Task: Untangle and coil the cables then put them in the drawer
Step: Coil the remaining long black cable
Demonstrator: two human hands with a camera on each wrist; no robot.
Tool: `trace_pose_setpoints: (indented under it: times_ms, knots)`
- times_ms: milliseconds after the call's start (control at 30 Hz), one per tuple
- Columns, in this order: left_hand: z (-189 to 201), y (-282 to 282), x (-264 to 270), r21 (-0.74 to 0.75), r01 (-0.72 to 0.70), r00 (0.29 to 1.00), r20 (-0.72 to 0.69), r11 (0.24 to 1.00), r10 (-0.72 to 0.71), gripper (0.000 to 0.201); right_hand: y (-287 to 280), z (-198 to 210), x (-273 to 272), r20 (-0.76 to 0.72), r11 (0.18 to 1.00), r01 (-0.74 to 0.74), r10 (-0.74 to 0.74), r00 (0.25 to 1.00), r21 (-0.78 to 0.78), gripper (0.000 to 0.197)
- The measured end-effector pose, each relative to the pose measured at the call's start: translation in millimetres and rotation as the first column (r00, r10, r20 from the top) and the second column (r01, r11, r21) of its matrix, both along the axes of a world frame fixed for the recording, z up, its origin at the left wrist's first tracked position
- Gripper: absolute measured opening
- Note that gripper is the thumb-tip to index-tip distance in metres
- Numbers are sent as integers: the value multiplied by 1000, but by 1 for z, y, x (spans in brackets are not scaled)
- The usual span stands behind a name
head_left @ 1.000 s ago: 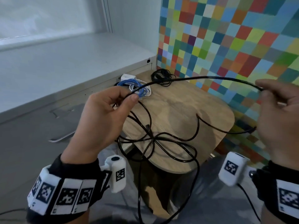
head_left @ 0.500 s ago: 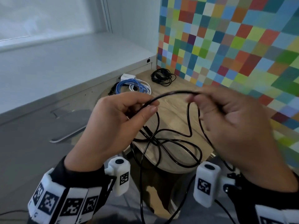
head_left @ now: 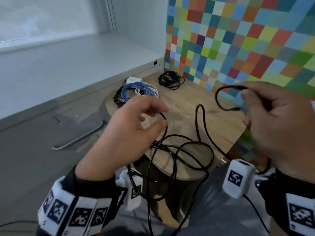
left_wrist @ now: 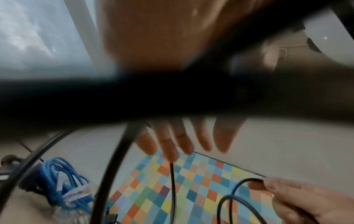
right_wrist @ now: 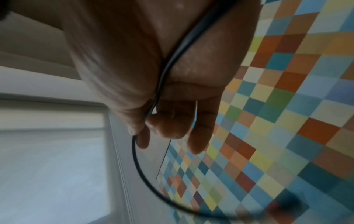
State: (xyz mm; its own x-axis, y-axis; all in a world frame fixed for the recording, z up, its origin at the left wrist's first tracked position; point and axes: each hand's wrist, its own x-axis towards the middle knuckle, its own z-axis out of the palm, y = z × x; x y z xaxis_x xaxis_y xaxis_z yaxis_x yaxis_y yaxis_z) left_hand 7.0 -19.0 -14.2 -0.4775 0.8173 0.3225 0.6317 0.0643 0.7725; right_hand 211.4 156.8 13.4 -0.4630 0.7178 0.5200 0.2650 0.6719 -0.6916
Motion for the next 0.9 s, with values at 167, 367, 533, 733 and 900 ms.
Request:
trace_pose_setpoints:
  times_ms: [167,367,533,733,900]
  knots:
    - [-4,3,-1,-55,-69,998,-4,996,69,8,13,-16,3,114,999,-1,4,993,-32,41]
    - [2,-5,-21,279,-329,942,33,902,333,13,7,-20,-6,67,985,-78,89,994,-156,47]
    - [-8,-7,-29,-4,-244,969,52,970,243,30,-5,-31,-17,381,924,-268,360,852,-274,67]
    - [3,-11,-20,61,-105,977,193,993,91,11,-15,-41,-35,208,876,-328,416,885,-355,7]
    - [9,-21,-27,264,-297,922,328,918,204,44,11,-33,-27,-400,864,-314,146,905,-394,26]
